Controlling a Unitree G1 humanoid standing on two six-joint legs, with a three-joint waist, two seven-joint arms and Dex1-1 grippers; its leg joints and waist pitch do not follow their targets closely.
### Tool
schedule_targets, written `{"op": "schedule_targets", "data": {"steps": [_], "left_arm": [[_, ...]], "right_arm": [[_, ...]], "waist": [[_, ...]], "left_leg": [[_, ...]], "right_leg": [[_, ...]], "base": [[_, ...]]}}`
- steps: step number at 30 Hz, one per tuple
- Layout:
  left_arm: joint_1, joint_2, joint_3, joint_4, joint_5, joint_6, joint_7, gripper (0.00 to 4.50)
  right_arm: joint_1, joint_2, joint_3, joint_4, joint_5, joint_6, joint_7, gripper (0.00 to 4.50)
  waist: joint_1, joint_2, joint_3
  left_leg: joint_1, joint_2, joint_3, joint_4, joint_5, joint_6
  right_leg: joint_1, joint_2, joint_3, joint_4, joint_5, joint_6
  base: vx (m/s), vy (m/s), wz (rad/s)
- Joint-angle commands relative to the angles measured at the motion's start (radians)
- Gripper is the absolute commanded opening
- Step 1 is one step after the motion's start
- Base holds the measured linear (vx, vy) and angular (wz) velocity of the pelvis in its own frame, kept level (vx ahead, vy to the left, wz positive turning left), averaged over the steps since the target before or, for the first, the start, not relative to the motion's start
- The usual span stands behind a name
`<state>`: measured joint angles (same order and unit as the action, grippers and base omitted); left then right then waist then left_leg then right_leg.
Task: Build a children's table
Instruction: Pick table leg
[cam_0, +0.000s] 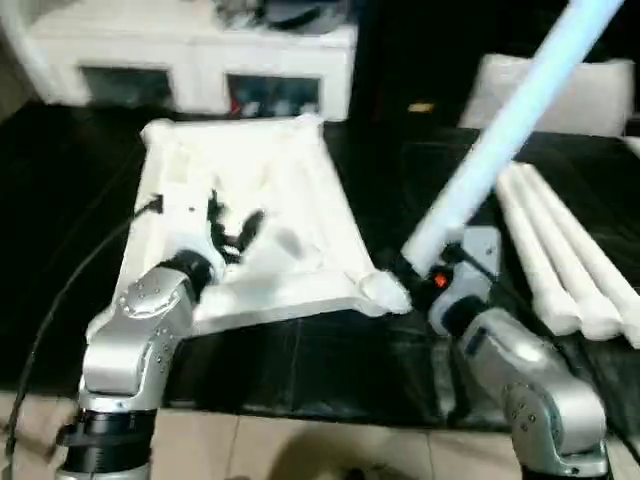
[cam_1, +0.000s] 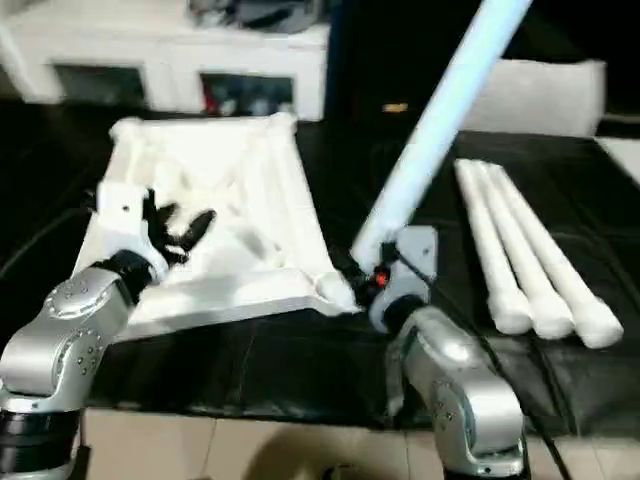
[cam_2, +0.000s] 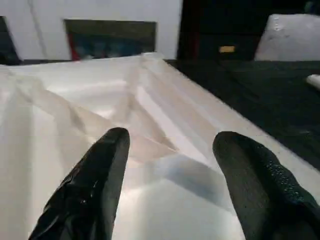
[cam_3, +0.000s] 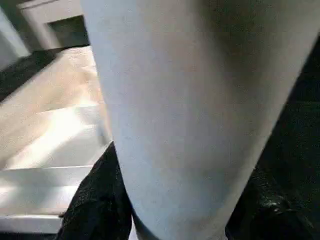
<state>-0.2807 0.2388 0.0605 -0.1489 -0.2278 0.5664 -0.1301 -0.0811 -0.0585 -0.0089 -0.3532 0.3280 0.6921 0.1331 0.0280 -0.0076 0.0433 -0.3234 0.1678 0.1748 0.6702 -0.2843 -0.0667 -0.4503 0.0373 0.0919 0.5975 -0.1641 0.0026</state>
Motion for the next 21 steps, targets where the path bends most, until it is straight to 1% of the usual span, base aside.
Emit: {"op": "schedule_targets", "data": {"steps": [1, 2, 3, 4, 5, 6, 7, 8, 9, 10, 11, 12, 13, 14, 15, 16, 17, 18, 19, 20, 21], "left_arm": [[-0.001, -0.021, -0.003, -0.015, 0.008, -0.001, 0.012, 3.46], [0.0, -0.018, -0.008, -0.018, 0.011, 0.0, 0.008, 3.46], [0.0, -0.006, -0.025, -0.022, 0.023, 0.004, -0.004, 3.46], [-0.002, 0.002, -0.035, -0.022, 0.028, 0.003, -0.015, 3.46], [-0.004, 0.005, -0.04, -0.021, 0.028, 0.001, -0.024, 3.46], [-0.006, 0.007, -0.042, -0.02, 0.028, 0.0, -0.027, 3.46], [-0.009, 0.01, -0.046, -0.017, 0.029, 0.001, -0.031, 3.46], [-0.014, 0.009, -0.045, -0.011, 0.019, 0.01, -0.038, 3.46], [-0.021, 0.01, -0.046, -0.004, 0.008, 0.022, -0.051, 3.46], [-0.032, 0.017, -0.052, 0.006, -0.002, 0.031, -0.08, 3.46], [-0.037, 0.02, -0.055, 0.009, -0.005, 0.032, -0.093, 3.46], [-0.04, 0.022, -0.057, 0.01, -0.007, 0.031, -0.101, 3.46], [-0.05, 0.043, -0.08, 0.015, -0.013, 0.035, -0.147, 3.46], [-0.055, 0.055, -0.093, 0.02, -0.013, 0.037, -0.17, 3.46], [-0.066, 0.08, -0.122, 0.03, -0.011, 0.041, -0.219, 3.46], [-0.071, 0.096, -0.143, 0.04, -0.007, 0.04, -0.251, 3.46], [-0.075, 0.11, -0.16, 0.048, -0.002, 0.032, -0.278, 3.46], [-0.081, 0.124, -0.177, 0.06, -0.001, 0.032, -0.309, 3.46], [-0.086, 0.138, -0.195, 0.072, -0.004, 0.037, -0.346, 3.46], [-0.09, 0.155, -0.213, 0.081, -0.003, 0.025, -0.39, 3.46], [-0.095, 0.172, -0.23, 0.091, 0.0, 0.011, -0.432, 3.46]], "right_arm": [[-0.012, -0.005, -0.003, -0.037, -0.009, -0.008, -0.024, 1.92], [-0.013, -0.007, -0.002, -0.038, -0.009, -0.01, -0.023, 1.92], [-0.015, -0.012, 0.0, -0.037, -0.011, -0.015, -0.021, 1.92], [-0.02, -0.018, -0.004, -0.034, -0.004, -0.026, -0.01, 1.92], [-0.025, -0.022, -0.009, -0.032, 0.005, -0.037, 0.003, 1.92], [-0.027, -0.022, -0.013, -0.031, 0.01, -0.039, 0.008, 1.92], [-0.031, -0.02, -0.021, -0.029, 0.016, -0.041, 0.019, 1.92], [-0.035, -0.029, -0.025, -0.025, 0.012, -0.043, 0.026, 1.92], [-0.042, -0.041, -0.029, -0.017, 0.004, -0.048, 0.033, 1.92], [-0.053, -0.063, -0.032, -0.006, -0.008, -0.063, 0.044, 1.92], [-0.056, -0.066, -0.036, -0.004, -0.005, -0.071, 0.05, 1.92], [-0.058, -0.067, -0.04, -0.004, -0.001, -0.075, 0.054, 1.92], [-0.065, -0.069, -0.05, 0.002, 0.0, -0.082, 0.051, 1.92], [-0.069, -0.071, -0.053, 0.007, -0.002, -0.092, 0.051, 1.92], [-0.077, -0.076, -0.057, 0.019, -0.008, -0.115, 0.053, 1.92], [-0.081, -0.085, -0.051, 0.028, -0.03, -0.143, 0.05, 1.92], [-0.083, -0.093, -0.048, 0.033, -0.039, -0.139, 0.049, 1.92], [-0.086, -0.102, -0.052, 0.034, -0.014, -0.103, 0.07, 1.92], [-0.088, -0.107, -0.057, 0.036, 0.007, -0.082, 0.09, 1.92], [-0.09, -0.114, -0.06, 0.037, 0.021, -0.07, 0.105, 1.92], [-0.089, -0.122, -0.058, 0.037, 0.029, -0.068, 0.124, 1.92]], "waist": [[-0.025, 0.061, -0.063], [-0.042, 0.058, -0.059], [-0.046, 0.055, -0.058], [-0.043, 0.044, -0.066], [-0.044, 0.007, -0.081], [-0.044, 0.007, -0.081], [-0.007, -0.002, -0.067], [-0.008, -0.002, -0.058], [-0.005, 0.001, -0.055], [-0.012, 0.001, -0.05], [-0.015, 0.005, -0.048], [-0.016, 0.007, -0.048], [-0.02, 0.003, -0.048], [-0.021, 0.007, -0.049], [-0.022, 0.009, -0.048], [-0.027, 0.013, -0.048], [-0.026, 0.013, -0.048], [-0.026, 0.013, -0.049], [-0.026, 0.014, -0.046], [-0.026, 0.014, -0.045], [-0.025, 0.015, -0.046]], "left_leg": [[0.017, 0.182, -0.121, -0.178, -0.031, 0.037], [0.009, 0.214, -0.115, -0.185, 0.051, 0.092], [0.002, 0.214, -0.119, -0.184, 0.084, 0.144], [0.008, 0.162, -0.092, -0.136, 0.127, 0.254], [-0.061, 0.033, -0.032, -0.066, 0.135, 0.262], [-0.061, 0.033, -0.032, -0.066, 0.135, 0.262], [-0.051, 0.021, -0.014, -0.071, -0.052, 0.102], [-0.063, 0.021, -0.017, -0.089, -0.077, 0.044], [-0.054, 0.022, -0.016, -0.094, -0.096, 0.027], [-0.045, 0.019, -0.016, -0.097, -0.142, 0.006], [-0.042, 0.02, -0.019, -0.103, -0.16, -0.008], [-0.04, 0.021, -0.02, -0.104, -0.169, -0.01], [-0.039, 0.024, -0.024, -0.109, -0.181, -0.013], [-0.041, 0.028, -0.031, -0.116, -0.18, -0.015], [-0.042, 0.031, -0.034, -0.12, -0.187, -0.015], [-0.042, 0.038, -0.041, -0.127, -0.2, -0.02], [-0.042, 0.039, -0.041, -0.13, -0.2, -0.021], [-0.039, 0.039, -0.041, -0.13, -0.202, -0.021], [-0.036, 0.039, -0.04, -0.131, -0.213, -0.019], [-0.035, 0.04, -0.039, -0.133, -0.225, -0.019], [-0.034, 0.039, -0.039, -0.132, -0.223, -0.018]], "right_leg": [[0.019, -0.078, -0.098, 0.038, -0.141, -0.062], [0.019, -0.096, -0.13, 0.053, -0.077, -0.097], [0.027, -0.105, -0.138, 0.062, -0.072, -0.099], [0.029, -0.134, -0.132, 0.039, -0.039, -0.132], [0.094, -0.171, -0.108, -0.029, 0.009, -0.201], [0.094, -0.171, -0.108, -0.029, 0.009, -0.201], [0.08, -0.201, -0.086, -0.083, -0.339, -0.166], [0.09, -0.181, -0.099, -0.084, -0.5, -0.096], [0.08, -0.173, -0.103, -0.093, -0.562, -0.061], [0.067, -0.157, -0.114, -0.104, -0.642, -0.007], [0.065, -0.151, -0.122, -0.11, -0.664, 0.025], [0.063, -0.148, -0.126, -0.113, -0.661, 0.033], [0.064, -0.146, -0.13, -0.113, -0.635, 0.035], [0.07, -0.146, -0.131, -0.104, -0.592, 0.022], [0.071, -0.147, -0.133, -0.105, -0.581, 0.018], [0.077, -0.15, -0.132, -0.096, -0.525, -0.011], [0.08, -0.151, -0.132, -0.095, -0.507, -0.019], [0.079, -0.15, -0.129, -0.092, -0.488, -0.029], [0.078, -0.151, -0.125, -0.089, -0.472, -0.045], [0.079, -0.153, -0.122, -0.09, -0.472, -0.057], [0.079, -0.155, -0.12, -0.089, -0.467, -0.062]], "base": [[-0.068, 0.076, 0.09], [-0.068, 0.076, 0.09], [0.0, 0.0, 0.0], [0.0, 0.0, 0.0], [0.0, 0.0, 0.0], [-0.099, -0.067, -0.05], [-0.109, -0.078, 0.05], [-0.109, -0.078, 0.05], [-0.063, -0.09, 0.02], [-0.059, -0.066, 0.03], [-0.059, -0.066, 0.03], [0.0, 0.0, 0.0], [0.0, 0.0, 0.0], [0.0, 0.0, 0.0], [0.0, 0.0, 0.0], [0.0, 0.0, 0.0], [0.0, 0.0, 0.0], [0.0, 0.0, 0.0], [0.0, 0.0, 0.0], [0.0, 0.0, 0.0], [0.0, 0.0, 0.0]]}}
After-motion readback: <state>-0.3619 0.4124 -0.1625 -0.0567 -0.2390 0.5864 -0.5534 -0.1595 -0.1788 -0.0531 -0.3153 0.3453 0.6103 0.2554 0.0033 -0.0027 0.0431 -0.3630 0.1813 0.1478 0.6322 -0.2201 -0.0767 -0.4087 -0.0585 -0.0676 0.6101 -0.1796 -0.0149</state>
